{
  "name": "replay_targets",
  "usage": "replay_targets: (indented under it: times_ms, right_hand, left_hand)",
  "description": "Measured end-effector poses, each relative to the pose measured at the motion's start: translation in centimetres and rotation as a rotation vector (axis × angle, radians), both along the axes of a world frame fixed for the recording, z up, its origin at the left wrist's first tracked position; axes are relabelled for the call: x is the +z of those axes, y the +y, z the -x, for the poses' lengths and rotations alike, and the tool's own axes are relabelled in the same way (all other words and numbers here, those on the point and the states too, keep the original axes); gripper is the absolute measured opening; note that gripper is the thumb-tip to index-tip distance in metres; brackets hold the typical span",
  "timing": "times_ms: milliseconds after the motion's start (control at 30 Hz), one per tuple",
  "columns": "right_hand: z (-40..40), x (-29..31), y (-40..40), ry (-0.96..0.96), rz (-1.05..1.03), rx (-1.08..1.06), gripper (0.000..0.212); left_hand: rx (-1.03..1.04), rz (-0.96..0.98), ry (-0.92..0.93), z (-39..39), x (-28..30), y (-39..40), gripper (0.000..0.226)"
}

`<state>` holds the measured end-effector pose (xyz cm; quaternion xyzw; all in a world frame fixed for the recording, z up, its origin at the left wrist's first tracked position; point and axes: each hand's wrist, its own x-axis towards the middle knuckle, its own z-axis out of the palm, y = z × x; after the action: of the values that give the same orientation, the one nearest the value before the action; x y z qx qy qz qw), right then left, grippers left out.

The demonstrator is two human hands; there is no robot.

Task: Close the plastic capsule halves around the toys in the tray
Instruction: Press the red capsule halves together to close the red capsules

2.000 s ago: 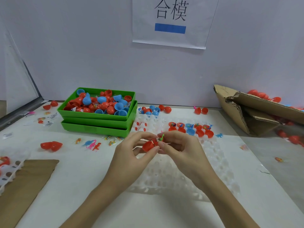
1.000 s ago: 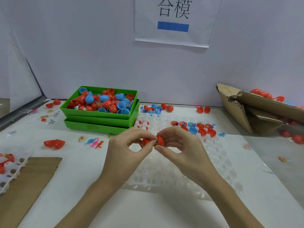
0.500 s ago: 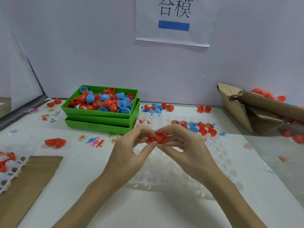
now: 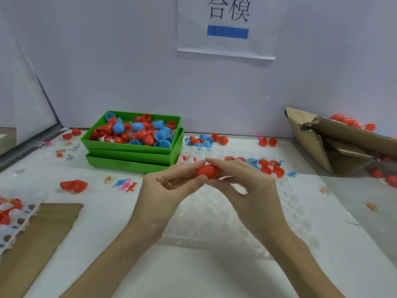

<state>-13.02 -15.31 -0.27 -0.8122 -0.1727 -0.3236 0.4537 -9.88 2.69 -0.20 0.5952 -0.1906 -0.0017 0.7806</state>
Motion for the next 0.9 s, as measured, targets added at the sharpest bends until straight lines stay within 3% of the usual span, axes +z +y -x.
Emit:
replay_targets:
  times_ms: [267,500,900]
  right_hand:
    - [0.6,-1.3,2.6,0.002,0.126,-0.114,0.071]
    - [0.7,-1.6,3.4,-0.134,0.077,-0.327,0.047]
    - [0.7,-1.5,3.6,-0.076,0.053,-0.351,0.049]
  left_hand:
    - [0.172,-0.017,-0.074,0.8,-0.1,-0.8,0.037]
    - [0.257,-0.025,-0.146,2.1,-0.4,-2.2,0.034]
    - [0.341,-0.067,-0.171,2.4,-1.0,-2.4,0.040]
